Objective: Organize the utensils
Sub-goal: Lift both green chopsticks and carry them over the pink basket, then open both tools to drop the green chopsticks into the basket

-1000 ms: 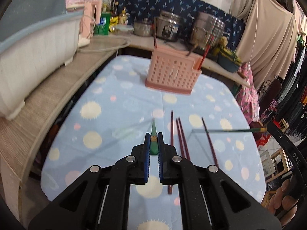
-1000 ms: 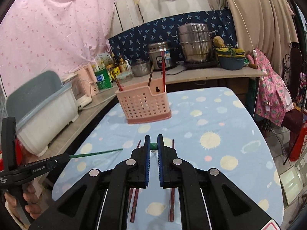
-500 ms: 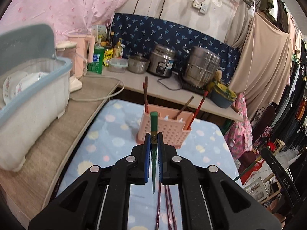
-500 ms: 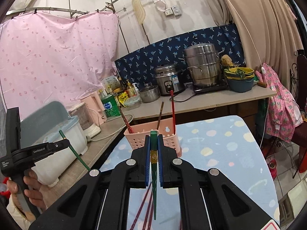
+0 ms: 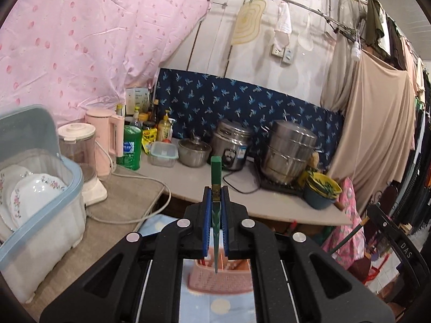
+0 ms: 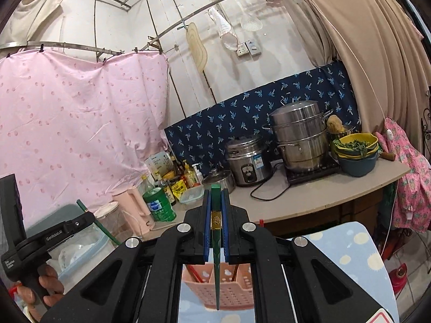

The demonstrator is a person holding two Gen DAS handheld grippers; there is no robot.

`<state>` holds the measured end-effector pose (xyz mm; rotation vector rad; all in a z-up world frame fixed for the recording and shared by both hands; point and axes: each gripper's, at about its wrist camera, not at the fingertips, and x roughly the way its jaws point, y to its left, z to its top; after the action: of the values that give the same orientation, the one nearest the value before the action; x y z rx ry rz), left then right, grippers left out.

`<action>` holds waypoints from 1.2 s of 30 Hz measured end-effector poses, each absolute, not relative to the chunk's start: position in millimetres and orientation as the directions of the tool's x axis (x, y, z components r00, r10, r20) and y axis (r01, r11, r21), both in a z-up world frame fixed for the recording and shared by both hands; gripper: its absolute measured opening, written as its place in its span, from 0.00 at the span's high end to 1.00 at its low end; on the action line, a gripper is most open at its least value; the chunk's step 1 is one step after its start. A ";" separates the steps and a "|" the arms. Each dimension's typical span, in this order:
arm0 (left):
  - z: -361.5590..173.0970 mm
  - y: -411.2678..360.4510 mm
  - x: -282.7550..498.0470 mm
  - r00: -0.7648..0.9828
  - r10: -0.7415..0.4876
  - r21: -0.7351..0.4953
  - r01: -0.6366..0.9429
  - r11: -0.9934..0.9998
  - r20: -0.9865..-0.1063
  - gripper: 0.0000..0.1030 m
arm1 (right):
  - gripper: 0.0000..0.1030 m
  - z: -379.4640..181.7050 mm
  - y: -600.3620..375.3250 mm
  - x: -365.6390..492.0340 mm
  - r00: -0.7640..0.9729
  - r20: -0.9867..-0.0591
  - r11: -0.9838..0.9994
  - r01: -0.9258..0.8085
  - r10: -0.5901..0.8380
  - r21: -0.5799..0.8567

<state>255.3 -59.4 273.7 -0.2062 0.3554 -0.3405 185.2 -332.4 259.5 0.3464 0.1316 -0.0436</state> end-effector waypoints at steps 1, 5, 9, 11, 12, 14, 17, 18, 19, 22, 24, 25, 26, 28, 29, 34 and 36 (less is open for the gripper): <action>273.3 -61.8 264.6 0.884 -0.357 -0.261 0.284 0.923 -0.301 0.94 | 0.93 259.8 -333.9 193.9 0.991 -0.134 0.939 0.067 -0.023 0.338; 263.1 -74.2 297.7 0.880 -0.345 -0.269 0.263 0.926 -0.327 0.94 | 0.93 254.3 -340.5 221.8 0.990 -0.135 0.934 0.079 -0.034 0.347; 245.8 -85.1 314.1 0.869 -0.345 -0.263 0.261 0.929 -0.355 0.94 | 0.93 243.4 -345.7 247.0 0.989 -0.146 0.931 0.084 -0.034 0.354; 235.6 -90.0 319.2 0.863 -0.344 -0.253 0.262 0.931 -0.371 0.94 | 0.93 235.9 -345.7 256.1 0.986 -0.162 0.932 0.087 -0.031 0.352; 230.4 -91.8 321.3 0.859 -0.343 -0.249 0.262 0.932 -0.381 0.94 | 0.93 230.5 -345.4 260.4 0.984 -0.173 0.933 0.089 -0.029 0.348; 221.7 -93.9 323.9 0.851 -0.347 -0.250 0.264 0.931 -0.394 0.94 | 0.93 218.4 -343.9 267.1 0.980 -0.196 0.937 0.093 -0.027 0.338; 207.4 -96.4 328.3 0.840 -0.343 -0.247 0.258 0.934 -0.420 0.94 | 0.93 198.1 -344.7 275.0 0.972 -0.235 0.936 0.104 -0.024 0.336; 202.0 -97.0 330.2 0.835 -0.342 -0.248 0.255 0.935 -0.431 0.94 | 0.93 191.8 -345.8 277.5 0.968 -0.248 0.934 0.106 -0.019 0.341; 198.5 -97.1 331.2 0.831 -0.342 -0.249 0.253 0.935 -0.439 0.94 | 0.93 184.4 -347.1 281.1 0.964 -0.265 0.931 0.106 -0.011 0.349; 188.6 -96.8 333.8 0.820 -0.341 -0.251 0.249 0.935 -0.460 0.94 | 0.93 168.5 -347.1 287.4 0.953 -0.302 0.930 0.110 0.002 0.352; 183.0 -95.2 334.5 0.817 -0.330 -0.248 0.237 0.939 -0.473 0.93 | 0.92 162.5 -345.4 289.3 0.947 -0.320 0.931 0.109 0.008 0.347; 181.5 -94.3 335.3 0.818 -0.323 -0.247 0.229 0.942 -0.476 0.93 | 0.92 161.3 -344.3 289.3 0.946 -0.325 0.932 0.110 0.008 0.346; 180.4 -92.8 334.5 0.821 -0.314 -0.246 0.219 0.944 -0.476 0.92 | 0.91 160.8 -343.8 286.9 0.947 -0.321 0.931 0.112 0.005 0.347; 178.5 -88.3 332.0 0.827 -0.292 -0.239 0.198 0.951 -0.480 0.74 | 0.84 162.8 -343.7 281.7 0.949 -0.315 0.929 0.111 0.006 0.352; 177.8 -86.0 330.7 0.826 -0.292 -0.239 0.196 0.951 -0.482 0.69 | 0.81 165.3 -343.5 277.2 0.951 -0.309 0.928 0.110 0.005 0.355; 177.4 -74.2 316.4 0.821 -0.297 -0.240 0.201 0.950 -0.488 0.52 | 0.70 174.5 -340.6 257.9 0.956 -0.292 0.929 0.094 0.016 0.358; 177.8 -70.3 306.4 0.822 -0.295 -0.228 0.207 0.951 -0.487 0.50 | 0.69 177.7 -338.2 247.1 0.957 -0.288 0.929 0.084 0.025 0.361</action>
<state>306.4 -70.3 177.8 -0.1680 0.5439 -0.2686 247.1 -338.2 177.7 0.3795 0.2934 -0.0304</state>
